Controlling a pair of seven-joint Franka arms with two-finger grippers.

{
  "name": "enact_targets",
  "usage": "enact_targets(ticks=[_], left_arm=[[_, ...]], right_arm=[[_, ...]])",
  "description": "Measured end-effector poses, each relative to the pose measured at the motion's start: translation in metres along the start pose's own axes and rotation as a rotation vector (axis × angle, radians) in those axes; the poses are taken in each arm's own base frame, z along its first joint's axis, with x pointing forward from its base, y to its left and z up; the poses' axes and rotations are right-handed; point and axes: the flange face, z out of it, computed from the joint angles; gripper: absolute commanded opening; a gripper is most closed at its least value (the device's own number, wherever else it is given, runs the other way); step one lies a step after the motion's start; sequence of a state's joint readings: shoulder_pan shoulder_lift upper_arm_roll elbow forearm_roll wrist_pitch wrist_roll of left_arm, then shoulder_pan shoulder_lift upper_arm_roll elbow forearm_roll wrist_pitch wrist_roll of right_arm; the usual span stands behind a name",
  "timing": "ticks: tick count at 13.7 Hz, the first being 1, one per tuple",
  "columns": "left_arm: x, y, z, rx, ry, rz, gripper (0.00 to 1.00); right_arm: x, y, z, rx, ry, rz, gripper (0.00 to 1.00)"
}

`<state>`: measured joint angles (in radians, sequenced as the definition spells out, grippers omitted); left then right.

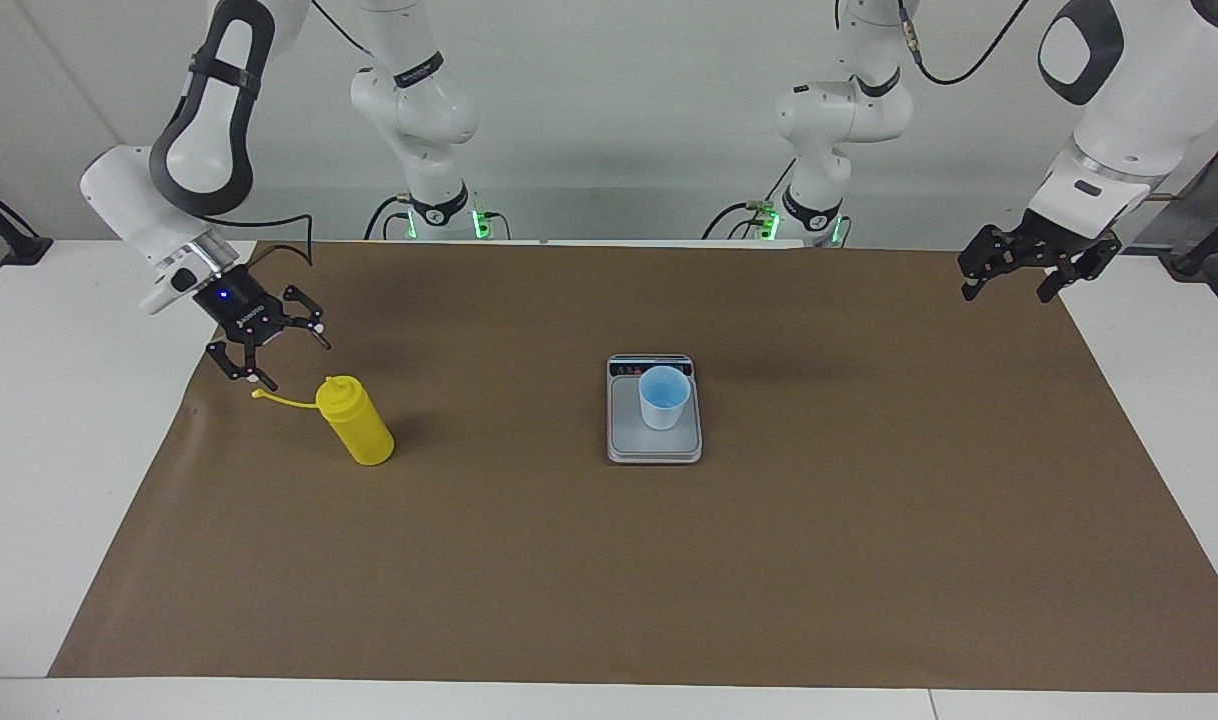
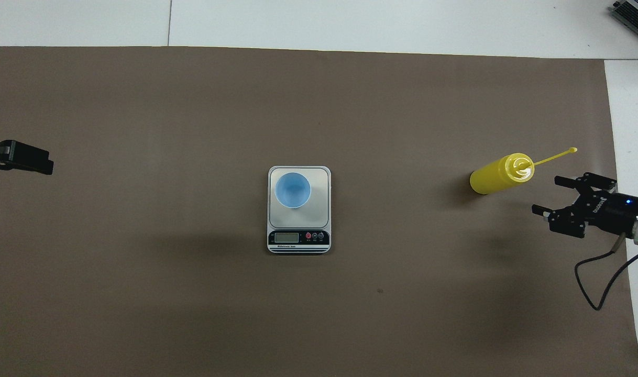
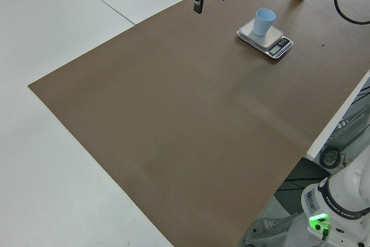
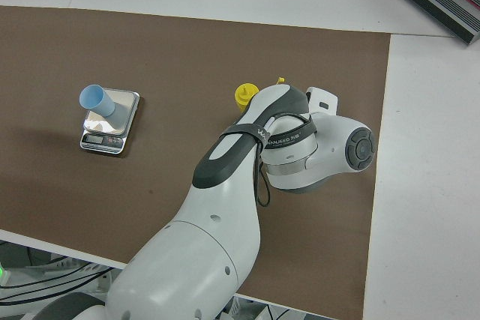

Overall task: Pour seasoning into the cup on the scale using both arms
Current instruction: 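Reach the right gripper to the yellow bottle and grasp it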

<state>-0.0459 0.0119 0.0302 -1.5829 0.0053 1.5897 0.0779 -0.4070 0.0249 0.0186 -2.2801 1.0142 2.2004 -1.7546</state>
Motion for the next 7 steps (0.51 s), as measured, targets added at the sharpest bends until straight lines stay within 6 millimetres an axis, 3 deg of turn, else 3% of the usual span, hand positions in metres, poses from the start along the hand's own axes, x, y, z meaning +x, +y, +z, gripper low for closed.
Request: enact_targets(ticks=[7], left_arm=[[-0.005,0.009,0.003,-0.004,-0.039,0.008,1.00]], right_arm=[[-0.025,-0.005,0.043,-0.010,0.210,-0.027,1.00]])
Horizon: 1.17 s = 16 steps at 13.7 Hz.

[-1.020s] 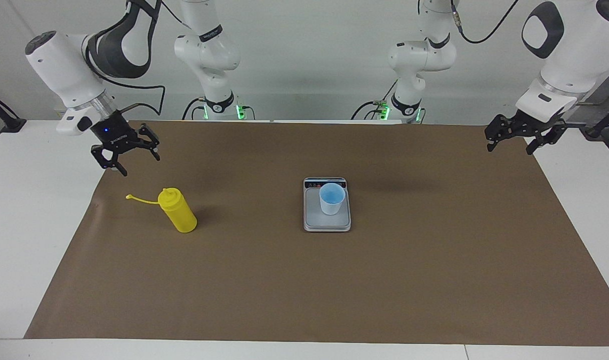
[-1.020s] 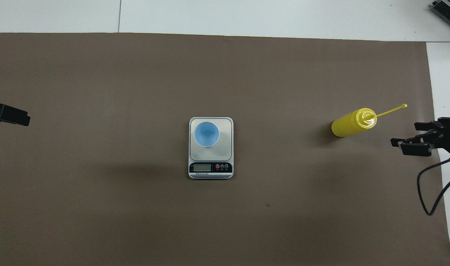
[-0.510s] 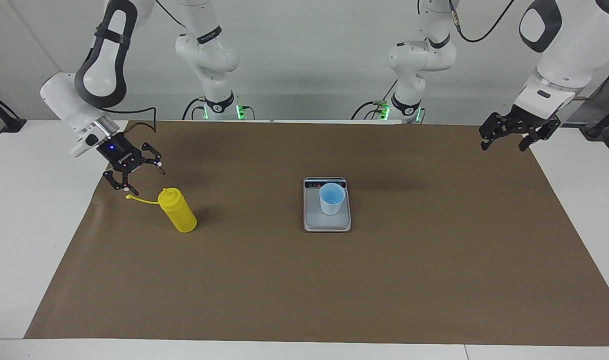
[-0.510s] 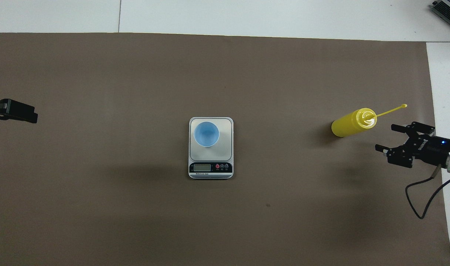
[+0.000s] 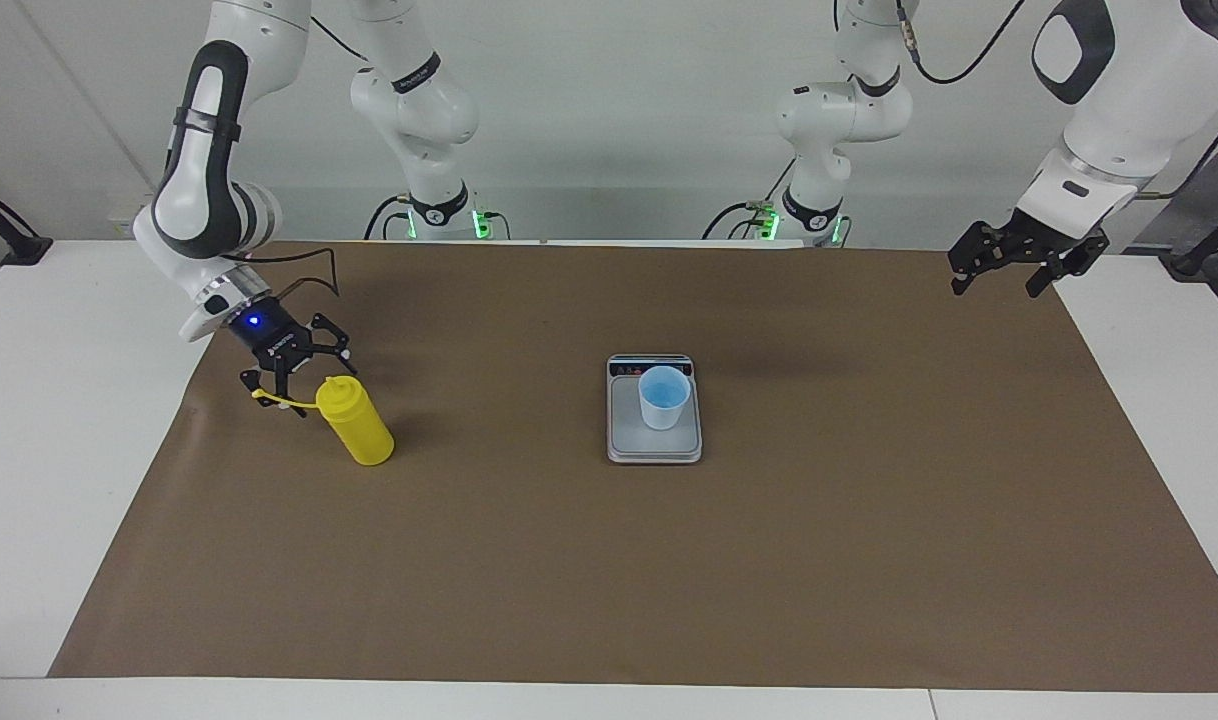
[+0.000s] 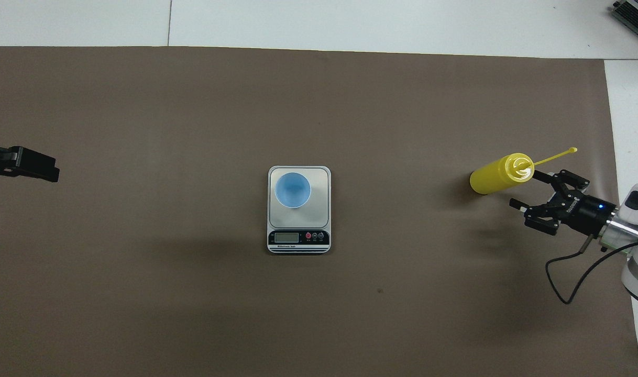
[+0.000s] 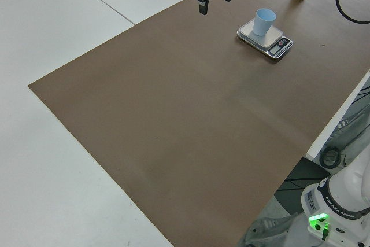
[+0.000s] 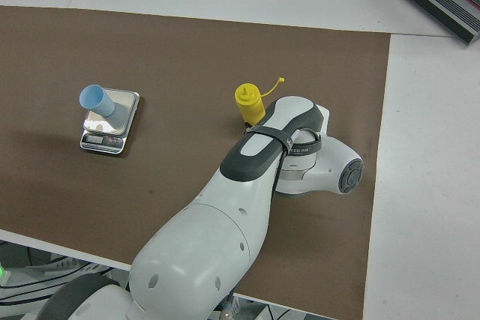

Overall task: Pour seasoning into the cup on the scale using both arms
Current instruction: 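Reach the right gripper to the yellow bottle and grasp it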

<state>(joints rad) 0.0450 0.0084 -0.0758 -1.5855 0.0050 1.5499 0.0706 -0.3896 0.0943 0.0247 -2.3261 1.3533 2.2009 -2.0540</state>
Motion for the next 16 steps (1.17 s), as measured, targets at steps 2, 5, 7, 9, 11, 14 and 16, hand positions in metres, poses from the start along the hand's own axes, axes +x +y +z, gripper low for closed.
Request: enact_targets(ticks=[2,5,7,9,11,14,16], left_arm=[[-0.001,-0.001,0.001,0.000,-0.004,-0.002,1.00],[-0.001,0.000,0.000,0.000,-0.003,-0.002,1.00],[-0.002,-0.002,0.000,0.000,-0.002,-0.006,1.00],[-0.002,-0.006,0.000,0.000,-0.002,-0.014,1.00],[-0.002,-0.006,0.000,0.000,-0.002,-0.013,1.00],[-0.002,-0.003,0.000,0.000,-0.002,-0.009,1.00],[-0.002,-0.002,0.000,0.000,-0.002,-0.007,1.00]], right_arm=[[-0.016,0.000,0.015,-0.001,0.038,-0.020,1.00],[-0.037,0.000,0.033,0.021,0.089,-0.009,1.00],[-0.039,-0.001,0.040,0.024,0.112,-0.008,1.00],[-0.033,-0.004,0.046,0.031,0.119,-0.014,1.00],[-0.030,-0.004,0.048,0.030,0.126,-0.014,1.00],[-0.029,-0.002,0.049,0.024,0.133,-0.009,1.00],[-0.023,0.003,0.049,0.020,0.140,-0.020,1.00]])
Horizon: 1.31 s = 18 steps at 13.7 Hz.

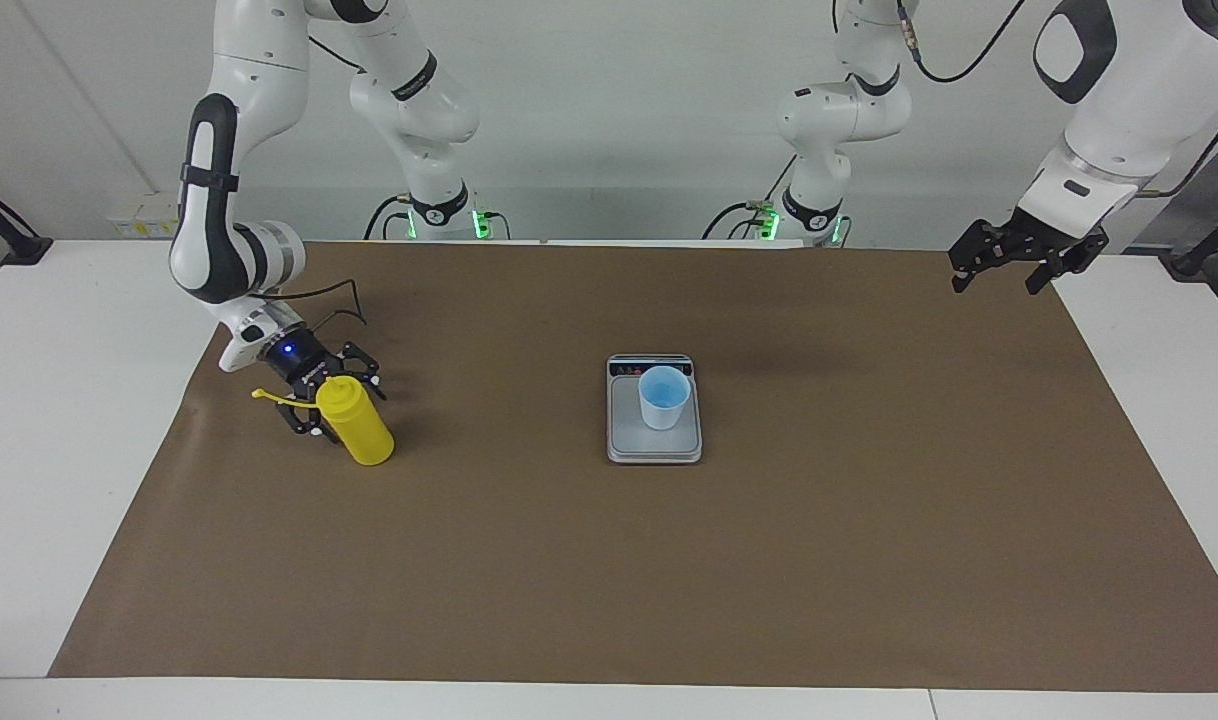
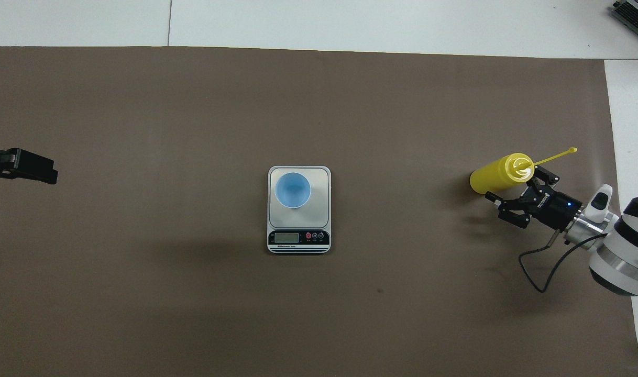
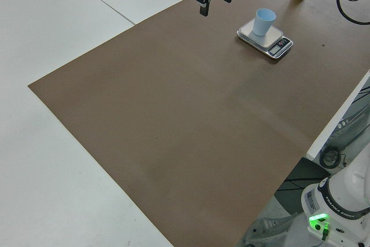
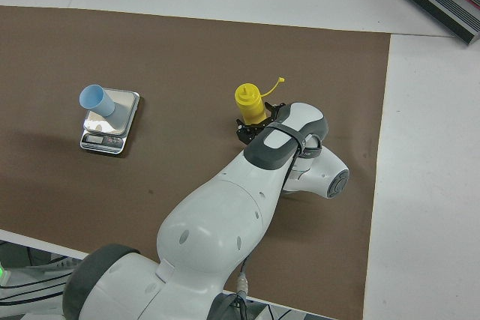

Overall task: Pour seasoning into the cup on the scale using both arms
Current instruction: 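Reach the right gripper to the yellow bottle and grasp it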

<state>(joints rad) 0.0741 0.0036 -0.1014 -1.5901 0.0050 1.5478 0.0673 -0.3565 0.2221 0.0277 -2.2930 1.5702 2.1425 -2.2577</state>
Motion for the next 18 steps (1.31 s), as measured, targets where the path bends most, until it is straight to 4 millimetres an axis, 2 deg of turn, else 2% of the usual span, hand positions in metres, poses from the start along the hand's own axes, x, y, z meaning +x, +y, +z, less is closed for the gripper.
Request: enact_targets(ticks=[4,9,11,12,14,15,16,18], left_arm=[[0.000,-0.001,0.000,0.000,0.000,-0.002,1.00],[-0.001,-0.005,-0.001,-0.005,0.002,-0.011,1.00],[-0.001,-0.004,-0.003,-0.021,0.008,-0.011,1.00],[-0.002,-0.002,-0.006,-0.032,0.015,-0.011,1.00],[-0.004,0.001,-0.012,-0.056,0.029,-0.015,1.00],[-0.005,0.002,-0.015,-0.062,0.033,-0.018,1.00],[-0.006,0.002,-0.016,-0.063,0.035,-0.018,1.00],[-0.006,0.003,-0.017,-0.063,0.036,-0.017,1.00]], right_arm=[[0.006,0.004,0.004,0.001,0.006,-0.011,1.00],[0.016,-0.006,0.026,0.000,0.019,-0.005,1.00],[0.016,-0.007,0.028,0.000,0.015,-0.007,1.00],[0.016,-0.006,0.027,-0.002,0.015,-0.006,0.83],[0.015,-0.006,0.026,-0.004,0.015,-0.005,0.41],[0.015,-0.005,0.026,-0.005,0.015,-0.005,0.28],[0.016,-0.004,0.026,-0.007,0.015,-0.007,0.21],[0.020,-0.002,0.025,-0.015,0.015,-0.001,0.18]])
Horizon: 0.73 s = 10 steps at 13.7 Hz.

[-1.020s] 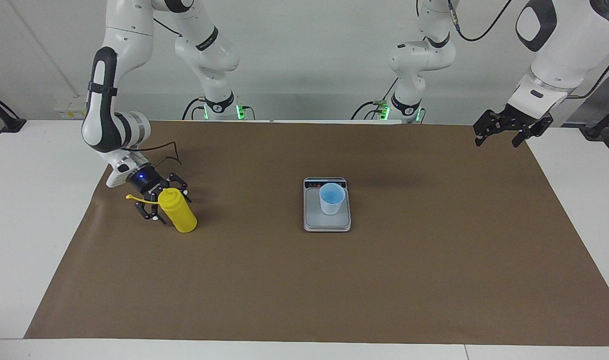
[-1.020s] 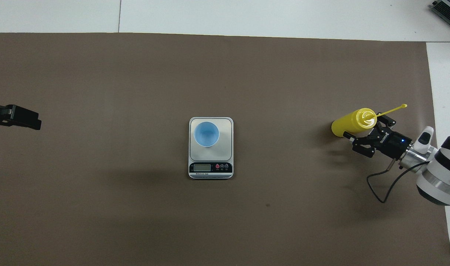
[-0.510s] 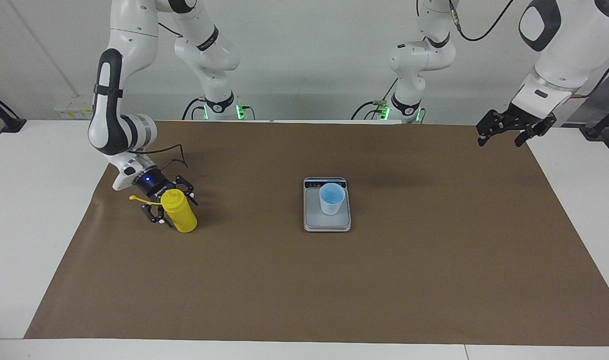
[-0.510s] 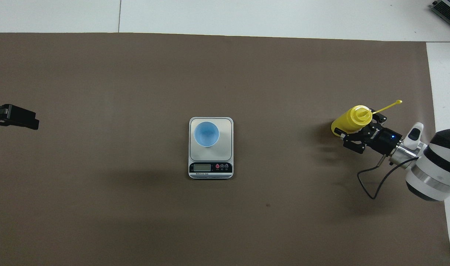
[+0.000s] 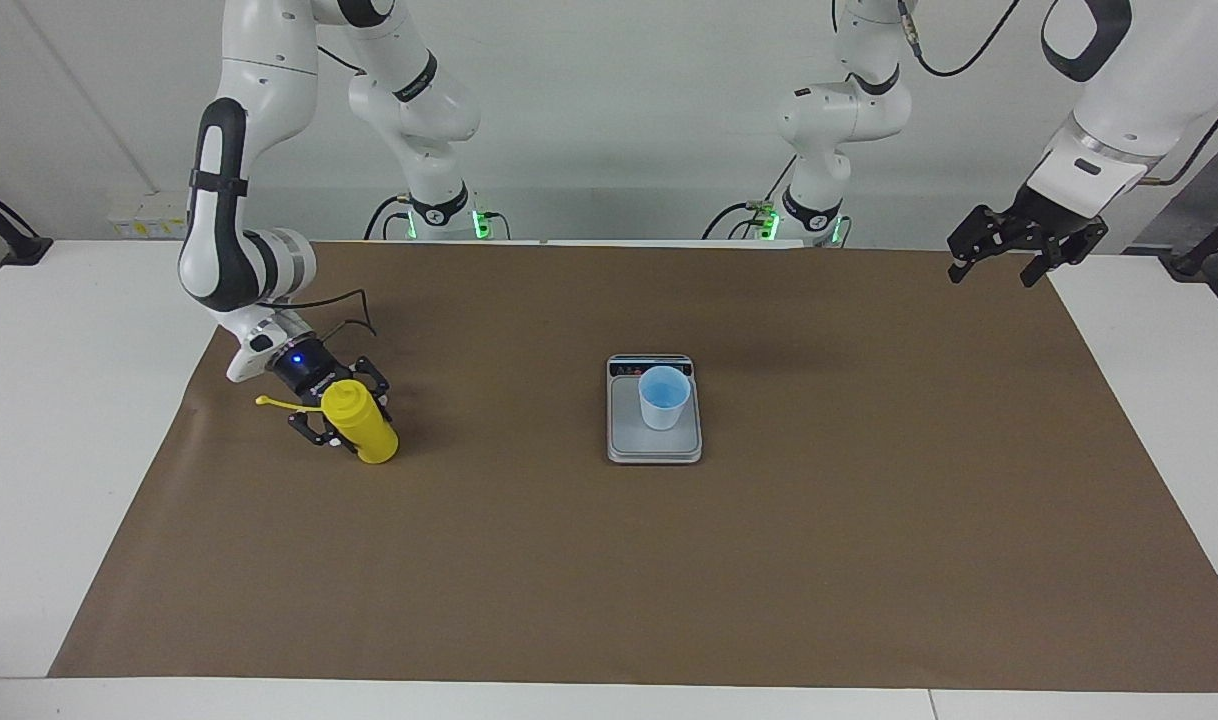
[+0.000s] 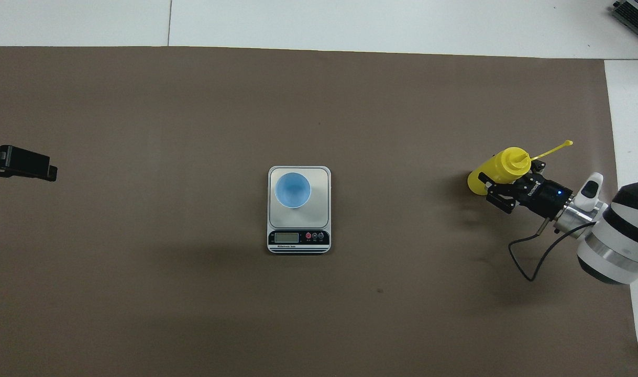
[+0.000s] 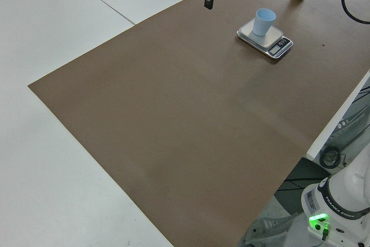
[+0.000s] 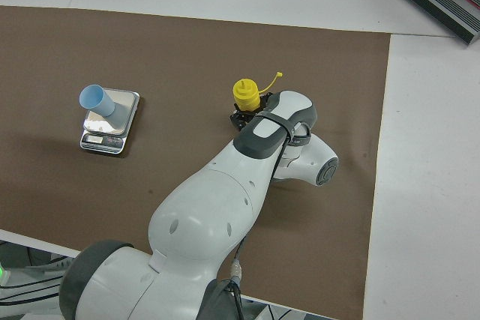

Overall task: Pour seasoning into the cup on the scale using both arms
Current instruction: 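Reach the right gripper to the yellow bottle and grasp it, then lift the yellow bottle with the right gripper toward the cup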

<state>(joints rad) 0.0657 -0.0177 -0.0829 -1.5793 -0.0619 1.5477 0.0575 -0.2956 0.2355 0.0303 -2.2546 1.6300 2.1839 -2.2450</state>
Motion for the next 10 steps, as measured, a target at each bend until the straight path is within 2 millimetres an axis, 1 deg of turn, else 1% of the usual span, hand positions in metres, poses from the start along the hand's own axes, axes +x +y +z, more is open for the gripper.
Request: enact_targets(ticks=[2,3,7,8,10], left_arm=[[0.000,0.000,0.000,0.000,-0.004,0.000,1.00],[-0.001,0.000,0.001,0.004,-0.011,0.001,1.00],[-0.002,0.000,0.002,0.020,-0.020,0.004,1.00],[-0.002,0.000,0.002,0.020,-0.020,0.004,1.00],[-0.002,0.000,0.002,0.020,-0.020,0.004,1.00]], right_arm=[[0.009,0.003,-0.005,-0.022,-0.015,0.024,0.18],[0.017,0.005,-0.007,-0.027,-0.022,0.033,0.18],[0.064,0.013,-0.015,-0.012,-0.091,0.025,0.17],[0.078,0.012,-0.011,-0.013,-0.109,0.024,0.17],[0.104,0.001,0.003,-0.025,-0.128,0.039,0.17]])
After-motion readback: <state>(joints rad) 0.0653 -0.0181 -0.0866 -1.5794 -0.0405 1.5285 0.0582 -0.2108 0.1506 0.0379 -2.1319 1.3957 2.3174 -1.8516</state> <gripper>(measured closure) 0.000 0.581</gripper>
